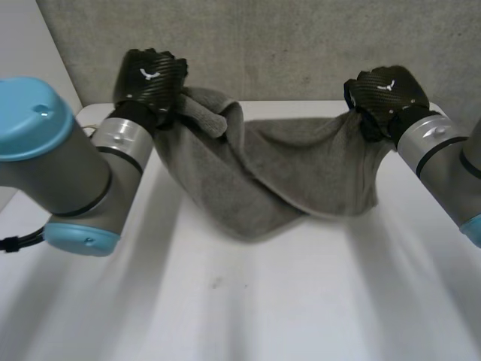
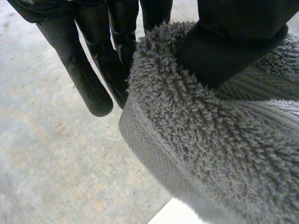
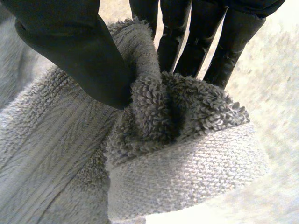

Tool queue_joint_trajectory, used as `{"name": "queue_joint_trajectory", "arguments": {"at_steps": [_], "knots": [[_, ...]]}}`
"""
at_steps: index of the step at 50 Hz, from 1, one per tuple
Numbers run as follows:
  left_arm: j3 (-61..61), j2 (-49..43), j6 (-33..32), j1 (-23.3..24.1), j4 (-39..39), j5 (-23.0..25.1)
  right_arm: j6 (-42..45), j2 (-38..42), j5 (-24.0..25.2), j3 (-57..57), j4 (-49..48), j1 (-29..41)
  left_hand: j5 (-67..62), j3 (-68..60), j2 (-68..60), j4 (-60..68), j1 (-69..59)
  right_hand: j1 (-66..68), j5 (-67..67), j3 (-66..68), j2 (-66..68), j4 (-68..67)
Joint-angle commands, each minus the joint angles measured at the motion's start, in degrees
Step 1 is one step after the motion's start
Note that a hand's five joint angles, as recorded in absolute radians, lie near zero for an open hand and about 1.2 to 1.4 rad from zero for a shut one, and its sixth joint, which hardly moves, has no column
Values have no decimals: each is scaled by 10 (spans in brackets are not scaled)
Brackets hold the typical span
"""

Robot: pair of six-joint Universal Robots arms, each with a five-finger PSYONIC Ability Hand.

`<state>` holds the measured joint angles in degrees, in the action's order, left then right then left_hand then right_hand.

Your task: Fold the towel.

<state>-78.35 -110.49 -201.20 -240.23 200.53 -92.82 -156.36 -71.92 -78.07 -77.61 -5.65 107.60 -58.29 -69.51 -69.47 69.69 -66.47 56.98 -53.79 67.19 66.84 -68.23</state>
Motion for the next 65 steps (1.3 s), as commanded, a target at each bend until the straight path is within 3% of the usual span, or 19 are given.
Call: {"name": "queue_joint_trajectory", "arguments": {"at_steps": [1, 6, 8, 9, 11, 15, 17, 19, 23, 25, 28, 30, 31, 33, 40, 47, 50, 58, 65], "knots": [[-79, 44, 102, -19, -20, 1, 72, -27, 5, -26, 0, 8, -117, -105, -105, 103, -135, 230, -162, 128, 132, -118], [-153, 59, 118, -23, -67, 4, 193, -30, 32, -76, 15, 8, -117, -105, -105, 103, -135, 230, -162, 128, 132, -118], [-194, 62, 118, -30, -96, 5, 298, -30, 36, -103, 57, 4, -117, -105, -105, 103, -135, 230, -162, 128, 132, -118], [-194, 62, 118, -31, -96, 5, 299, -30, 36, -103, 57, 4, -117, -105, -105, 103, -135, 230, -162, 128, 132, -118], [-224, 61, 115, -50, -114, 6, 378, -30, 33, -123, 119, -2, -117, -105, -105, 103, -135, 230, -162, 128, 132, -118], [-237, 54, 115, -58, -125, 7, 400, -24, 36, -134, 163, 0, -117, -105, -105, 103, -135, 230, -162, 128, 132, -118], [-238, 49, 115, -58, -127, 8, 393, -18, 36, -137, 169, -1, -79, -66, -67, 65, -97, 230, -162, 128, 132, -118], [-237, 46, 114, -56, -127, 8, 362, -3, 37, -134, 166, -3, 94, 106, 106, -108, 76, 230, -162, 128, 132, -118], [-232, 48, 114, -51, -127, 11, 299, 9, 40, -119, 155, -9, 177, 189, 189, -191, 159, 230, -162, 128, 132, -118], [-227, 51, 114, -48, -126, 26, 261, 19, 41, -104, 147, -15, 289, 301, 301, -303, 271, 219, -151, 117, 120, -107], [-224, 55, 115, -46, -125, 36, 188, 42, 44, -75, 136, -20, 335, 347, 347, -349, 317, 142, -74, 40, 43, -29], [-216, 68, 116, -38, -126, 46, 126, 60, 45, -48, 134, -20, 384, 396, 396, -398, 366, -15, 84, -118, -114, 128], [-216, 68, 116, -38, -126, 46, 126, 60, 45, -47, 134, -20, 384, 396, 396, -398, 366, -16, 85, -119, -115, 129], [-210, 87, 121, -27, -128, 41, 78, 76, 41, -30, 132, -21, 389, 401, 401, -403, 371, -241, 309, -343, -340, 353], [-210, 128, 142, 8, -131, 38, 35, 73, 38, -32, 115, -26, 387, 399, 399, -401, 369, -393, 461, -495, -492, 506], [-203, 133, 187, 37, -124, 37, 32, 60, 37, -53, 107, -34, 379, 391, 391, -393, 361, -434, 502, -536, -532, 546], [-184, 92, 188, 41, -124, 28, 23, 50, 37, -71, 107, -33, 379, 391, 391, -393, 361, -432, 500, -534, -531, 544], [-106, -49, 162, 64, -128, -45, 4, -33, 62, -164, 98, -51, 270, 282, 282, -284, 252, -422, 490, -524, -521, 534], [-104, -80, 122, 64, -103, -47, 8, -74, 107, -238, 96, -79, 270, 282, 281, -284, 251, -419, 487, -521, -517, 531]]}}
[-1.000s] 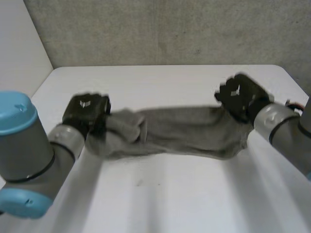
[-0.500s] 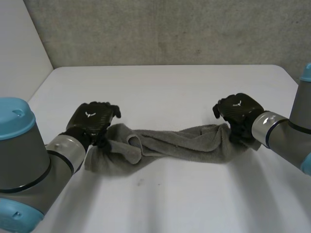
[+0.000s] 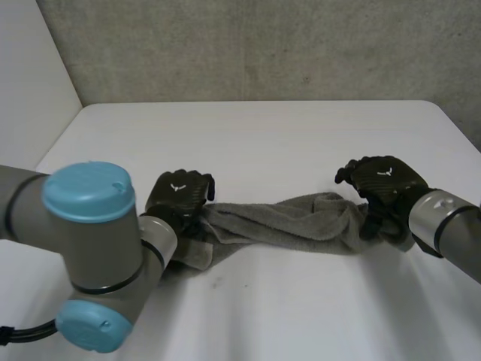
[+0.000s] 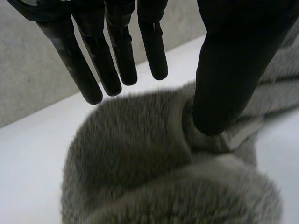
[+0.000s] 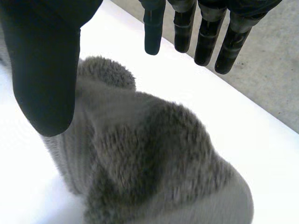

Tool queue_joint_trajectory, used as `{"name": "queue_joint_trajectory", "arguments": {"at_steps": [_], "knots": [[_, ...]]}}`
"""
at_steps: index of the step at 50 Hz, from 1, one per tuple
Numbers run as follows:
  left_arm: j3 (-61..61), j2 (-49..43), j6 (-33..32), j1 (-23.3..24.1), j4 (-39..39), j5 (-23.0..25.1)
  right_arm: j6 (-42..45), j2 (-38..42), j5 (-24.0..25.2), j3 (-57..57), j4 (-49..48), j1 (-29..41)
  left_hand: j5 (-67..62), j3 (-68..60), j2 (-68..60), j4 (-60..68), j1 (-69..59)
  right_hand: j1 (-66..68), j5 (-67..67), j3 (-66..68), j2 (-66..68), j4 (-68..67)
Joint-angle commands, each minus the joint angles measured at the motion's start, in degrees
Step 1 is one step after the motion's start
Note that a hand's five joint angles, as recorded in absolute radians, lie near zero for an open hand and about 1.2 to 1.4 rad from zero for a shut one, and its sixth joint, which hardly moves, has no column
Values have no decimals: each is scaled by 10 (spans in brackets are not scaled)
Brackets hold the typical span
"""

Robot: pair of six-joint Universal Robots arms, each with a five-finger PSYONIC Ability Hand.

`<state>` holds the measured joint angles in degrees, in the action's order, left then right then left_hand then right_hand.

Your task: Fold the towel.

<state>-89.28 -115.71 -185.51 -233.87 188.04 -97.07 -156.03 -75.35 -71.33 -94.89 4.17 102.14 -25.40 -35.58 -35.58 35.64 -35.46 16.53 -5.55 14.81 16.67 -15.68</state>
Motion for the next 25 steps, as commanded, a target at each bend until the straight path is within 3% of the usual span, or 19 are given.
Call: {"name": "queue_joint_trajectory", "arguments": {"at_steps": [1, 6, 9, 10, 11, 12, 13, 19, 25], "knots": [[5, -28, -35, 0, 22, -5, 5, -40, 40, -65, -2, -25, -59, -58, -58, 57, -59, -14, 4, 3, -15, 5], [7, -44, -55, -1, 39, -5, 6, -55, 56, -91, -1, -38, -66, -64, -64, 64, -65, -12, 3, 5, -14, 4], [11, -56, -70, -2, 42, -5, 7, -75, 57, -99, 3, -51, -172, -170, -170, 170, -171, -16, 6, 1, -17, 7], [16, -58, -77, -3, 43, -5, 6, -86, 54, -101, 6, -56, -284, -282, -282, 281, -283, -19, 9, -2, -20, 11], [16, -58, -77, -3, 43, -5, 6, -86, 54, -101, 6, -56, -285, -283, -283, 282, -284, -19, 9, -2, -20, 11], [18, -58, -85, -3, 43, -5, 7, -97, 53, -103, 8, -58, -415, -413, -413, 412, -414, -21, 11, -4, -22, 12], [20, -53, -91, -3, 43, -6, 7, -109, 53, -106, 12, -59, -446, -444, -444, 443, -445, -22, 13, -5, -24, 14], [24, -9, -93, -4, 42, -6, 7, -142, 63, -110, 53, -57, -446, -444, -444, 444, -445, -16, 6, 1, -17, 7], [24, 51, -86, 5, 35, -5, 6, -147, 113, -111, 102, -41, -446, -444, -444, 444, -445, -2, -8, 15, -4, -6]]}}
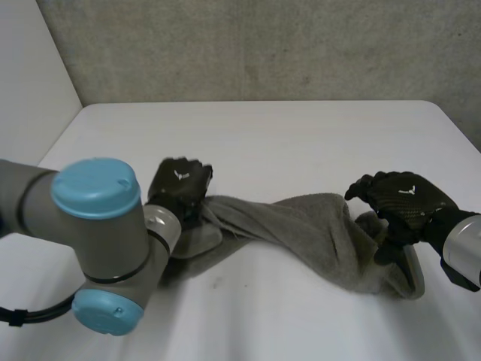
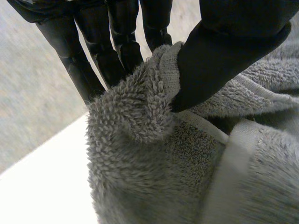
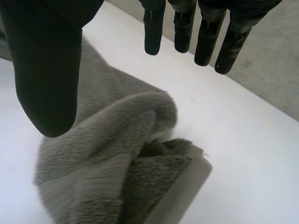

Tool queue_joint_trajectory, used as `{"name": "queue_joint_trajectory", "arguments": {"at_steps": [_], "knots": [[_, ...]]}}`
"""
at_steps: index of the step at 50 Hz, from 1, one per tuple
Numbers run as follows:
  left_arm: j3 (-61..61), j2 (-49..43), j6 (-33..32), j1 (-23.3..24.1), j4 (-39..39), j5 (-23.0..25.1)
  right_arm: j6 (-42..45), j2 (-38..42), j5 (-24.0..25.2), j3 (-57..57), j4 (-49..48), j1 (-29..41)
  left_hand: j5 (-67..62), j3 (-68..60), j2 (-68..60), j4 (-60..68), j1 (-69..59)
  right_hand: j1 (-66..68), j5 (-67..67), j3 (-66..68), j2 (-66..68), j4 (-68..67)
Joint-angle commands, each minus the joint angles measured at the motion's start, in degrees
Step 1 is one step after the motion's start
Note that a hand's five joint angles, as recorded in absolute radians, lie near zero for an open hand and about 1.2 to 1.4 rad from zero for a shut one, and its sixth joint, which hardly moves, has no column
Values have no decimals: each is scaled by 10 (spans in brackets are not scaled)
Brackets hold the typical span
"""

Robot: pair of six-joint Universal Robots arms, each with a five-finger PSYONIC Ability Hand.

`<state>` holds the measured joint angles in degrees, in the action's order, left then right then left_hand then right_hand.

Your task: Fold the towel.

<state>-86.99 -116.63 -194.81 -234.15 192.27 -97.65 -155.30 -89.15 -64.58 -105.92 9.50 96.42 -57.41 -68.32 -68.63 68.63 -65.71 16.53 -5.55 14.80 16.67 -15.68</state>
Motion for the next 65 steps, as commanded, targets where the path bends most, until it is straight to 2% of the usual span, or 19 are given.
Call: {"name": "queue_joint_trajectory", "arguments": {"at_steps": [1, 5, 7, 10, 14, 16, 17, 21, 27, 29, 32, 38, 49, 54, 57, 59, 65], "knots": [[0, 74, 7, 11, -8, 1, -2, -8, 59, -1, 52, 24, -126, -117, -114, 114, -143, 4, -14, 22, 3, -13], [-3, 98, 10, 18, -27, 2, -1, 10, 71, -2, 55, 34, -126, -117, -114, 114, -143, 33, -43, 50, 32, -42], [2, 116, 22, 19, -57, 2, 0, 52, 69, 4, 59, 40, -126, -117, -114, 114, -143, 133, -143, 151, 132, -142], [6, 144, 41, 15, -79, 4, 10, 86, 69, 12, 77, 52, -126, -117, -114, 114, -143, 193, -202, 210, 191, -201], [8, 170, 65, 11, -91, 5, 32, 110, 72, 19, 115, 54, -126, -117, -114, 114, -143, 210, -219, 227, 208, -218], [7, 180, 76, 10, -96, 12, 71, 159, 68, 35, 139, 54, -126, -117, -114, 114, -143, 225, -235, 242, 223, -233], [7, 180, 76, 10, -96, 12, 71, 159, 68, 35, 139, 54, -126, -117, -114, 114, -143, 225, -235, 242, 223, -233], [-1, 182, 78, 4, -98, 22, 111, 224, 41, 109, 145, 50, -126, -117, -114, 114, -143, 220, -230, 237, 218, -228], [-8, 181, 79, 3, -98, 23, 68, 272, 5, 211, 117, 49, -126, -117, -114, 114, -143, 200, -209, 217, 198, -208], [-12, 181, 78, 2, -98, 24, 14, 280, -5, 258, 81, 49, -126, -117, -114, 114, -143, 195, -204, 212, 193, -203], [-13, 180, 79, 1, -98, 24, -16, 282, -5, 284, 62, 49, -126, -117, -114, 114, -143, 175, -184, 192, 173, -183], [-15, 179, 78, -3, -98, 24, -23, 282, -7, 305, 44, 55, -126, -117, -114, 114, -143, 142, -152, 160, 141, -151], [-16, 173, 78, -9, -98, 24, -33, 260, -5, 268, 43, 60, -126, -117, -114, 114, -143, 163, -172, 180, 161, -171], [-13, 175, 79, -7, -98, 25, -57, 246, -2, 231, 37, 110, -126, -117, -114, 114, -143, 166, -176, 183, 165, -174], [-10, 177, 79, -1, -99, 24, -95, 226, -5, 212, 5, 140, -126, -117, -114, 114, -143, 163, -172, 180, 161, -171], [-6, 182, 80, 4, -104, 24, -150, 202, -7, 195, -34, 162, -126, -117, -114, 114, -143, 163, -172, 180, 161, -171], [14, 197, 88, 15, -130, 24, -222, 157, -6, 186, -48, 187, -126, -117, -114, 114, -143, 166, -176, 183, 165, -174]]}}
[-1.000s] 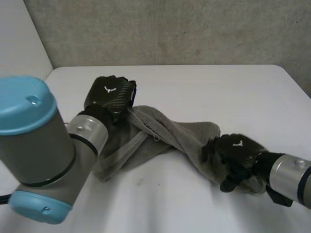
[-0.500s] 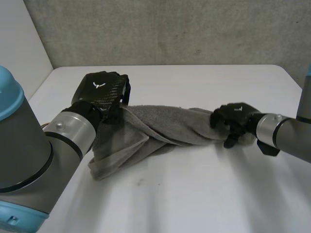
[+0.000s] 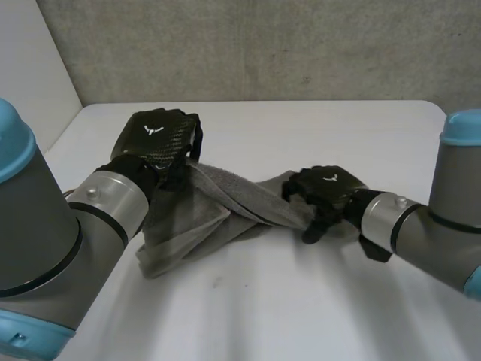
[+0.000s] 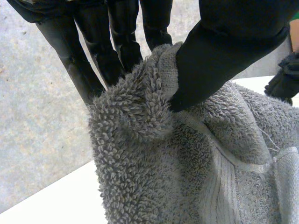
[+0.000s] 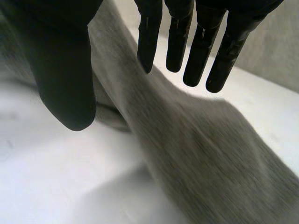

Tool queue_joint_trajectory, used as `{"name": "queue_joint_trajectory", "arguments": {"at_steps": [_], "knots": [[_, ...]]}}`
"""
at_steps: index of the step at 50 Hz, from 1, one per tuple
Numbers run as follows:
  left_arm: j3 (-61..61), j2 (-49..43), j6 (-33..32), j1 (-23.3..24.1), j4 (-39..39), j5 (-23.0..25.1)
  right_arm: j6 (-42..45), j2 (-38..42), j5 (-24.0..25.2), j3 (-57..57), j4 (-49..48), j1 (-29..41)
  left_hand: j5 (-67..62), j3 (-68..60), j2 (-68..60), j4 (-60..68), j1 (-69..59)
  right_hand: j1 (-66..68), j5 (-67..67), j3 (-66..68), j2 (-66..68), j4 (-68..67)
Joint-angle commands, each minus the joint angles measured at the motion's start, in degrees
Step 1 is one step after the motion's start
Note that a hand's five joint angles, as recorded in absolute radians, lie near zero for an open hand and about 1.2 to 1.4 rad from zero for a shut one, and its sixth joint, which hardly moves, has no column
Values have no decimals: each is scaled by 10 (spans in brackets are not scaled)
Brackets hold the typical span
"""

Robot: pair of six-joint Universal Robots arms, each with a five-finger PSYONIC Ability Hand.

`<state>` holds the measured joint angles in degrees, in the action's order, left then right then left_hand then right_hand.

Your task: Fold the towel.

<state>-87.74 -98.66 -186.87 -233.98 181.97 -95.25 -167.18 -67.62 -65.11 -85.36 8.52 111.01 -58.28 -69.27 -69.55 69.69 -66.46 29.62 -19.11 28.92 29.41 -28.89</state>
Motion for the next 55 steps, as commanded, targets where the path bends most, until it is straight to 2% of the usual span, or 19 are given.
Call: {"name": "queue_joint_trajectory", "arguments": {"at_steps": [1, 6, 12, 19, 27, 31, 35, 36, 37, 38, 39, 43, 45, 46, 48, 49, 51, 54, 55], "knots": [[27, 24, 16, 14, -35, 0, -115, -77, -1, -23, -37, 49, -117, -107, -104, 103, -135, 37, -42, 44, 39, -44], [46, 35, 31, 11, -45, 0, -133, -100, 1, -24, -24, 69, -117, -107, -104, 103, -135, 38, -44, 45, 41, -46], [49, 37, 34, 12, -48, 0, -126, -101, 8, -40, 41, 68, -117, -107, -104, 103, -135, 69, -74, 76, 71, -76], [44, 50, 59, 12, -58, 0, -128, -86, 4, -56, 4, 69, -117, -107, -104, 103, -135, 70, -76, 77, 72, -78], [41, 60, 67, 13, -65, 1, -136, -32, -1, -35, -55, 91, -117, -107, -104, 103, -135, 49, -54, 56, 51, -56], [37, 70, 77, 15, -77, 1, -139, 38, -9, 11, -75, 98, -117, -107, -104, 103, -135, -10, 5, -3, -8, 3], [35, 78, 81, 14, -78, 1, -139, 85, -19, 43, -75, 107, -117, -107, -104, 103, -135, 7, -12, 13, 9, -14], [34, 81, 81, 12, -78, 2, -134, 102, -28, 55, -76, 113, -117, -107, -104, 103, -135, 55, -60, 62, 57, -62], [33, 83, 82, 10, -77, 2, -134, 116, -38, 67, -77, 113, -117, -107, -104, 103, -135, 245, -250, 252, 247, -252], [33, 83, 82, 10, -77, 2, -134, 116, -38, 67, -77, 113, -117, -107, -104, 103, -135, 247, -252, 254, 249, -254], [33, 83, 82, 7, -78, 2, -133, 122, -46, 77, -76, 112, -117, -107, -104, 103, -135, 501, -506, 508, 503, -509], [32, 82, 79, 0, -78, 2, -121, 110, -50, 92, -77, 110, -117, -107, -104, 103, -135, 504, -509, 511, 506, -511], [28, 82, 77, -10, -78, 2, -85, 60, -42, 105, -68, 82, -117, -107, -104, 103, -135, 504, -509, 511, 506, -511], [28, 82, 77, -10, -78, 2, -85, 59, -42, 105, -68, 82, -117, -107, -104, 103, -135, 504, -509, 511, 506, -511], [26, 83, 77, -22, -78, 4, -31, -11, -29, 109, -45, 42, -117, -107, -104, 103, -135, 504, -509, 511, 506, -511], [26, 83, 77, -22, -78, 4, -31, -11, -29, 109, -45, 42, -117, -107, -104, 103, -135, 504, -509, 511, 506, -511], [26, 83, 77, -26, -78, 7, 15, -73, -12, 136, -8, 23, -117, -107, -104, 103, -135, 504, -509, 511, 506, -511], [27, 83, 77, -26, -77, 12, 31, -99, -8, 158, 20, 17, -117, -107, -104, 103, -135, 504, -509, 511, 506, -511], [27, 83, 78, -26, -77, 22, 42, -118, -4, 183, 54, 14, -117, -107, -104, 103, -135, 504, -509, 511, 506, -511]]}}
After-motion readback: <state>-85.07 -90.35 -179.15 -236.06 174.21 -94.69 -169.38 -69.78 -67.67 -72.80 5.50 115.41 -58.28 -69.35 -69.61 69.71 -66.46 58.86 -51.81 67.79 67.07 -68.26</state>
